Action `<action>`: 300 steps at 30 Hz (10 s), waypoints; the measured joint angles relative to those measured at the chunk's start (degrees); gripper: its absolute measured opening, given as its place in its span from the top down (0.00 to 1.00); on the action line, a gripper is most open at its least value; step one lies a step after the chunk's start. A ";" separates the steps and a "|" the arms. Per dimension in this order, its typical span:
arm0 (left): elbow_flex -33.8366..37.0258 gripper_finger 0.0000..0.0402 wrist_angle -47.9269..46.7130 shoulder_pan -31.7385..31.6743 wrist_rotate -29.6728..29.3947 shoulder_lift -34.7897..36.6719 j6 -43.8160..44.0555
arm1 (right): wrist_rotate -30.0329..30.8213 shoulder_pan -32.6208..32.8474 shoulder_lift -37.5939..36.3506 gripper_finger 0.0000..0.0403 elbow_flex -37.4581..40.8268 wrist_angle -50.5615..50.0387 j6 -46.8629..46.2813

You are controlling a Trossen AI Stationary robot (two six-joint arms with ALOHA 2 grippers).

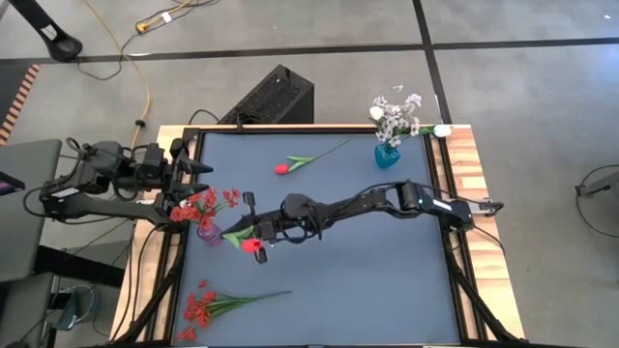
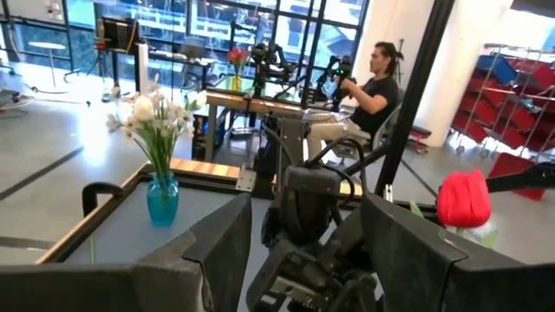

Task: Sort flowers into vase by color
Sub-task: Put the right red flower into the purple vase, then put the red flowers into the purple vase

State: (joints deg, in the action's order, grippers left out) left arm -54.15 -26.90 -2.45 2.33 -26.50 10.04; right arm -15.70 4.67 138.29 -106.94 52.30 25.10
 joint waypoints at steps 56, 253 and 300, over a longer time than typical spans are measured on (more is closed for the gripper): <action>0.04 0.49 -2.07 -0.01 0.04 -0.13 1.79 | 8.17 -1.92 1.82 0.93 -11.37 -22.58 -16.28; 0.00 0.49 2.65 -0.01 -5.31 -0.11 3.17 | 2.03 5.96 -8.35 0.72 26.47 -35.18 -14.53; 0.00 0.49 -0.63 0.01 -5.33 -0.13 3.36 | 2.09 2.37 -4.11 0.88 21.72 -44.57 -16.05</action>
State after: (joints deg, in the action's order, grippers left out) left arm -54.15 -27.53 -2.44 -3.01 -26.63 13.40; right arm -13.61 7.04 134.18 -85.22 7.73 9.05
